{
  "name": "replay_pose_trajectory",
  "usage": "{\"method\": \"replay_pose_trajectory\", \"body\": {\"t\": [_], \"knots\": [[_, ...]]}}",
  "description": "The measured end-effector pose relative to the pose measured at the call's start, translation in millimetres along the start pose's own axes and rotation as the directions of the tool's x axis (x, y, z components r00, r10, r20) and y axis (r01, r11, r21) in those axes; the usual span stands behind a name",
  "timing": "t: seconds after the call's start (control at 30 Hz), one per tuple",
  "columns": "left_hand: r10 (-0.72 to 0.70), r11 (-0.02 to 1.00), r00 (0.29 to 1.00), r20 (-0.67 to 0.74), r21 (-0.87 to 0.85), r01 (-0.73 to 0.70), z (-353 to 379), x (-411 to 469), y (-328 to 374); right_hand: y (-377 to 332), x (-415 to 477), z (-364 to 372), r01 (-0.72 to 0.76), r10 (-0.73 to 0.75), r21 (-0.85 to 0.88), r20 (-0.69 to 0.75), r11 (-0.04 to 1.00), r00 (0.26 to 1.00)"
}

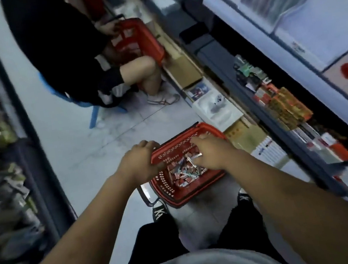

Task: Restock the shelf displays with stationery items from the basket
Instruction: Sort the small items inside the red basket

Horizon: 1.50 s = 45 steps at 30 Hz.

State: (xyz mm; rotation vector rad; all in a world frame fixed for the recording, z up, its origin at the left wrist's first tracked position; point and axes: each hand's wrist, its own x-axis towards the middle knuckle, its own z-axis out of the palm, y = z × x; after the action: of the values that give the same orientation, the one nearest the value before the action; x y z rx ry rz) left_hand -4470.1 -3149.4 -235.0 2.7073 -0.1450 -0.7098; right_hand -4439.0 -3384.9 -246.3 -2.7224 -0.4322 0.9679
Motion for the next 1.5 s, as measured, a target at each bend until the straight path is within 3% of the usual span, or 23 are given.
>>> {"method": "replay_pose_trajectory", "body": {"t": [0.23,0.43,0.57,0.73,0.93,1.1,1.2,1.37,1.5], "knots": [[-0.248,0.952,0.968,0.025,-0.178,0.248,119.8,10.4,-8.8,52.8,61.4,82.6,0.214,-0.2,-0.073,0.168,0.974,0.965],[-0.203,0.952,0.97,0.137,-0.205,0.228,261.3,66.5,-35.1,118.7,110.9,204.4,0.153,-0.135,-0.074,0.204,0.985,0.97],[-0.135,0.978,0.967,0.214,-0.129,0.165,365.6,107.3,-63.8,149.6,148.5,302.6,0.157,-0.134,-0.101,0.204,0.982,0.97],[-0.114,0.99,0.984,0.138,-0.067,0.125,450.3,128.9,-89.2,165.8,181.7,378.2,0.248,-0.234,-0.076,0.162,0.966,0.959],[-0.07,0.996,0.994,-0.08,-0.068,0.065,477.3,114.1,-88.9,175.2,166.5,400.9,0.302,-0.304,-0.142,0.003,0.943,0.953],[-0.071,0.988,0.979,-0.192,-0.146,0.043,489.3,70.0,-60.7,197.6,108.3,410.0,0.248,-0.29,-0.224,-0.179,0.943,0.94],[-0.076,0.988,0.987,-0.141,-0.141,0.056,498.4,53.5,-52.2,212.2,85.5,415.7,0.238,-0.292,-0.278,-0.174,0.931,0.94],[-0.124,0.988,0.975,-0.184,-0.109,0.105,500.4,43.3,-44.3,216.7,66.5,417.0,0.216,-0.279,-0.254,-0.247,0.943,0.928],[-0.078,0.997,0.981,-0.175,-0.021,0.075,503.9,51.4,-43.1,221.4,78.1,416.6,0.214,-0.283,-0.273,-0.245,0.938,0.927]]}}
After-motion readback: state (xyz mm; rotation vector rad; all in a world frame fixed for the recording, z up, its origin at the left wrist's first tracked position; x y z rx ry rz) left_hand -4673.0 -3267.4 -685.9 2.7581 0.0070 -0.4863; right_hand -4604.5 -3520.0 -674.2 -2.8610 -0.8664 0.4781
